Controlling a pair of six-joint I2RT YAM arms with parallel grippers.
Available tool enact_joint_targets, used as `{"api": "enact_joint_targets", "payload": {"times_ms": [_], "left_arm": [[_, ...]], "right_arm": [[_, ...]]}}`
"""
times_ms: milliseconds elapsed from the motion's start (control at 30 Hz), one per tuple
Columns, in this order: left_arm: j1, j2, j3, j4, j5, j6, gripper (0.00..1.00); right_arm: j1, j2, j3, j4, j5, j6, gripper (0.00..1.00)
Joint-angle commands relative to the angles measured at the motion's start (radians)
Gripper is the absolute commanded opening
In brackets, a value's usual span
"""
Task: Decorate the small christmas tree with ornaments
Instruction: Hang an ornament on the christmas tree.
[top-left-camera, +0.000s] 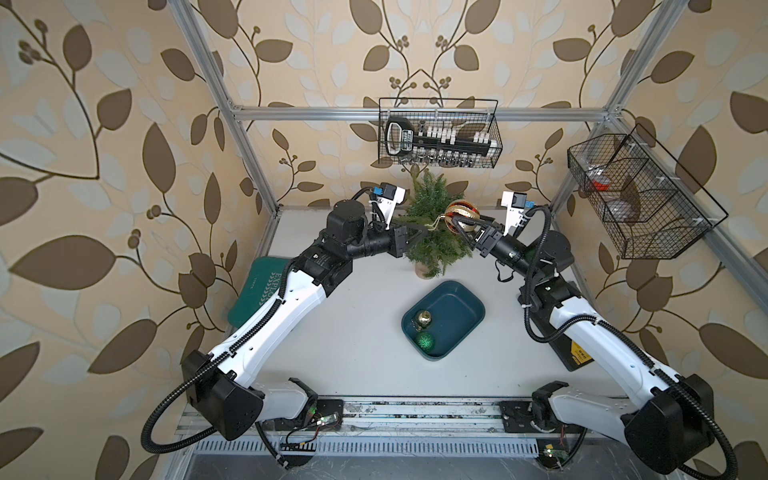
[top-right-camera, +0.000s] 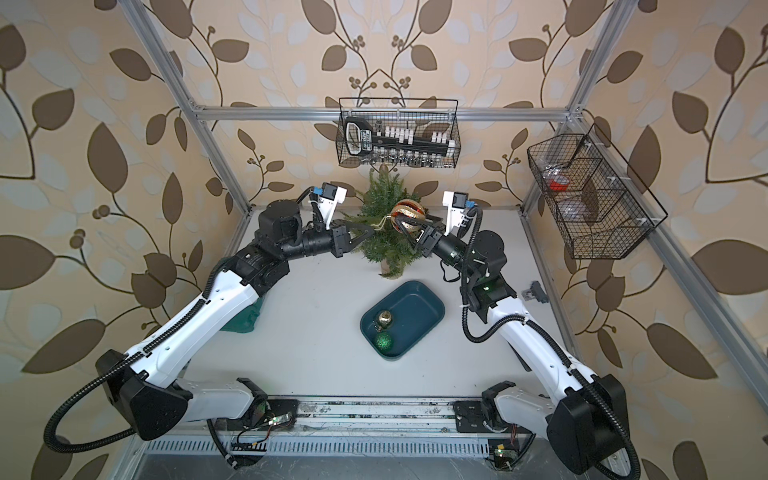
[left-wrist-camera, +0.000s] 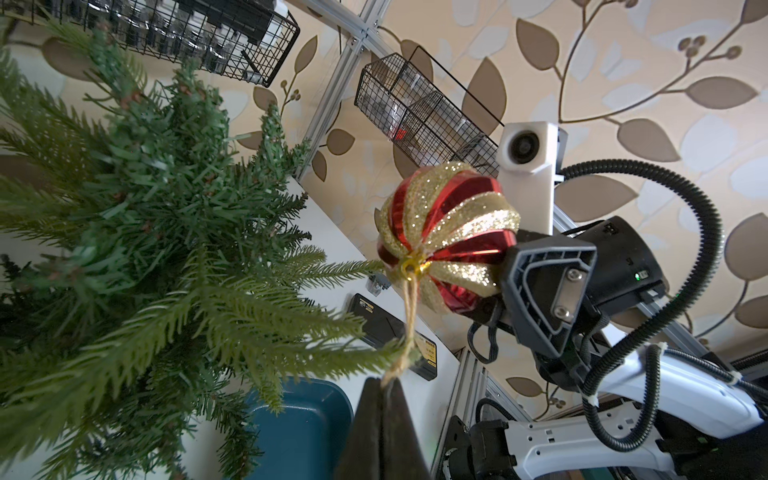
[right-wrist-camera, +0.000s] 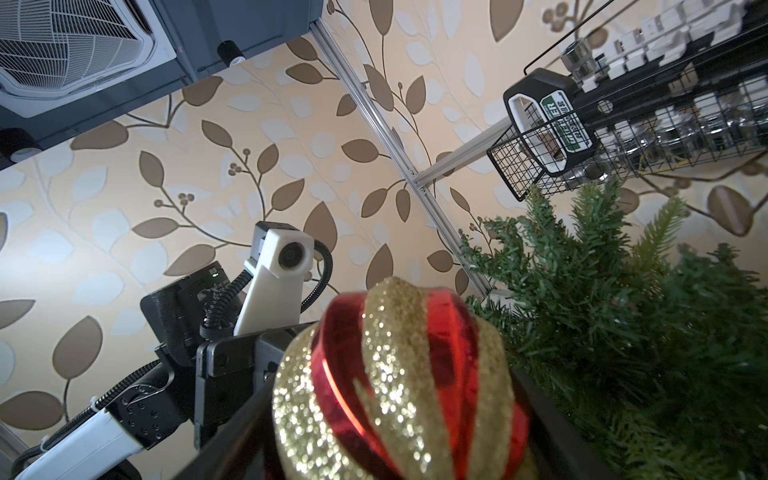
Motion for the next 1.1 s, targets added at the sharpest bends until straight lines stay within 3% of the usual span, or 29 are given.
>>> {"api": "enact_joint_targets", "payload": {"times_ms": [0,1067], "left_arm": [[0.013,-0.034,0.044,0.034,-0.019,0.031,0.00],[0.013,-0.040,-0.001,0.102,-0.014,0.003,0.00]], "right_arm": [[0.005,0.014,0.006,0.038,0.018,0.000,0.61],[0.006,-0.014,-0.103,0.192,0.056,0.054,0.61]]}}
